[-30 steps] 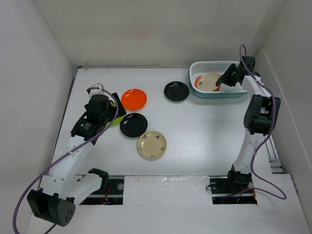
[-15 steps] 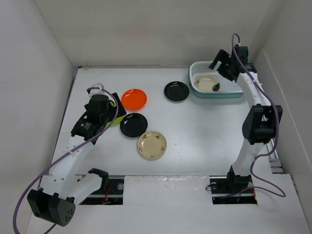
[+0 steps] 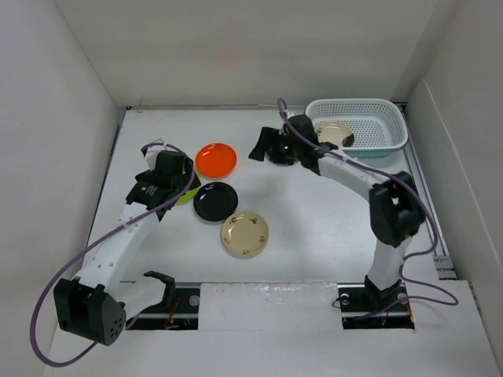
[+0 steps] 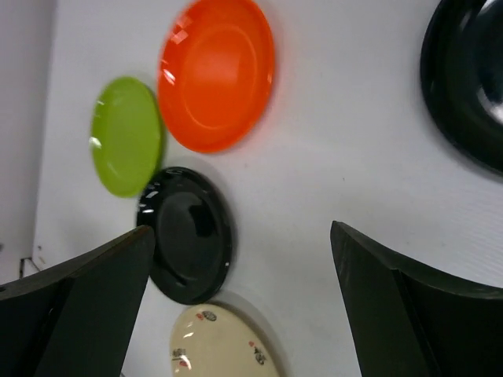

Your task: Place the plates into the plastic bin on the countertop

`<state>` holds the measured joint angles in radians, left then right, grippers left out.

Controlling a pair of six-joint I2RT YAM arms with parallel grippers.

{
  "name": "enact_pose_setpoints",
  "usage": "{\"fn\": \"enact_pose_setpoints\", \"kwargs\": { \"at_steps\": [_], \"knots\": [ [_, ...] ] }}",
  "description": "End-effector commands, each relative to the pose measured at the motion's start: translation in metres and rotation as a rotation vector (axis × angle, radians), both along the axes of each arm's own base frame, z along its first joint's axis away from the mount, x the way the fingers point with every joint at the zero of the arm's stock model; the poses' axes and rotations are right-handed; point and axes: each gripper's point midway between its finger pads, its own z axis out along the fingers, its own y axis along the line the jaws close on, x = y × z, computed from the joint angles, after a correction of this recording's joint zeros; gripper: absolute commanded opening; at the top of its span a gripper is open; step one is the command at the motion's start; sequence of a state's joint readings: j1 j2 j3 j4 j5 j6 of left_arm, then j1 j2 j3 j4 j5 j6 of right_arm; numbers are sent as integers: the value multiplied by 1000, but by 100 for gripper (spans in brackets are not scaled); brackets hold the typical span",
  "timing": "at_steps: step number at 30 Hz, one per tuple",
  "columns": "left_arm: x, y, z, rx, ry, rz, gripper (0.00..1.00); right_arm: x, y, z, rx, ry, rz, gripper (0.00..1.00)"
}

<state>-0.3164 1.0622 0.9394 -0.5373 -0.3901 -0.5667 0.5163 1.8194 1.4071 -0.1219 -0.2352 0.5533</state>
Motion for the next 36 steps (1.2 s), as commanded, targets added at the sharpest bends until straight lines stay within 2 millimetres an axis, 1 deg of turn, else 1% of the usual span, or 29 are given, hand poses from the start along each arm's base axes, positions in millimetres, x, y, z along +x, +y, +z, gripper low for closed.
{"fn": "enact_pose_setpoints", "kwargs": {
  "at_steps": [1, 2, 3, 4, 5, 6, 7, 8, 10, 11, 12, 14, 15, 17, 18, 19, 21, 22, 24, 25, 26, 28, 29, 31, 32, 33, 34, 35, 36],
  "knots": [
    [4, 12, 6, 22, 5, 71, 100, 9, 44, -32, 78, 53, 40, 99],
    [6, 12, 0, 12, 21, 62, 100, 12, 52, -37, 81, 66, 31, 99],
    [7, 20, -3, 9, 36, 80, 100, 13, 60, -43, 86, 79, 34, 99],
    [9, 23, -2, 1, 33, 84, 100, 23, 67, -36, 107, 70, 28, 97],
    [10, 26, -8, 4, 56, 81, 100, 28, 71, -58, 104, 114, 14, 97],
    [13, 27, -10, -5, 60, 85, 100, 30, 76, -60, 116, 127, 23, 96],
    [13, 27, -10, -5, 60, 85, 100, 38, 82, -55, 133, 115, 20, 96],
    [13, 27, -10, -5, 60, 85, 100, 42, 85, -71, 126, 140, 14, 96],
    [12, 29, -7, 0, 47, 92, 100, 49, 91, -77, 136, 149, 16, 95],
    [12, 29, -7, 0, 47, 92, 100, 56, 96, -72, 154, 140, 13, 93],
    [11, 30, -4, -2, 37, 92, 100, 57, 98, -89, 142, 175, 4, 91],
    [11, 30, -1, -4, 28, 92, 100, 64, 102, -93, 151, 185, -4, 87],
    [11, 30, -1, -4, 28, 92, 100, 68, 97, -108, 140, 216, -23, 81],
    [11, 30, -1, -4, 28, 92, 100, 70, 99, -116, 139, 235, -30, 75],
    [11, 30, -1, -4, 28, 92, 100, 76, 96, -114, 138, 237, -40, 69],
    [11, 28, -1, -4, 32, 80, 100, 77, 96, -124, 129, 250, -42, 66],
    [11, 28, -4, -2, 41, 80, 100, 77, 101, -122, 136, 262, -23, 59],
    [11, 28, -4, -2, 41, 80, 100, 79, 102, -126, 134, 264, -23, 50],
    [11, 28, -4, -2, 41, 80, 100, 81, 104, -128, 134, 266, -23, 47],
    [11, 28, -4, -2, 41, 80, 100, 83, 106, -119, 143, 260, -14, 37],
    [13, 26, -3, -12, 34, 72, 100, 82, 106, -132, 129, 282, -17, 32],
    [13, 24, -4, -14, 38, 56, 100, 83, 109, -128, 142, 285, -12, 24],
    [15, 22, -2, -25, 30, 47, 100, 83, 109, -128, 142, 285, -12, 14],
    [16, 13, -2, -42, 34, -13, 100, 83, 111, -123, 153, 284, 3, 1],
    [19, 7, -1, -56, 24, -43, 100, 83, 112, -116, 164, 281, 0, 0],
    [20, 1, -2, -73, 19, -81, 100, 84, 113, -97, 180, 255, 4, 0],
    [21, -10, -4, -105, 30, -133, 100, 83, 112, -87, 186, 246, 6, 0],
    [20, -13, -5, -108, 34, -156, 100, 85, 107, -77, 193, 235, -1, 0],
    [23, -15, -6, -116, 37, -165, 100, 84, 105, -45, 218, 195, 5, 0]
  ]
}}
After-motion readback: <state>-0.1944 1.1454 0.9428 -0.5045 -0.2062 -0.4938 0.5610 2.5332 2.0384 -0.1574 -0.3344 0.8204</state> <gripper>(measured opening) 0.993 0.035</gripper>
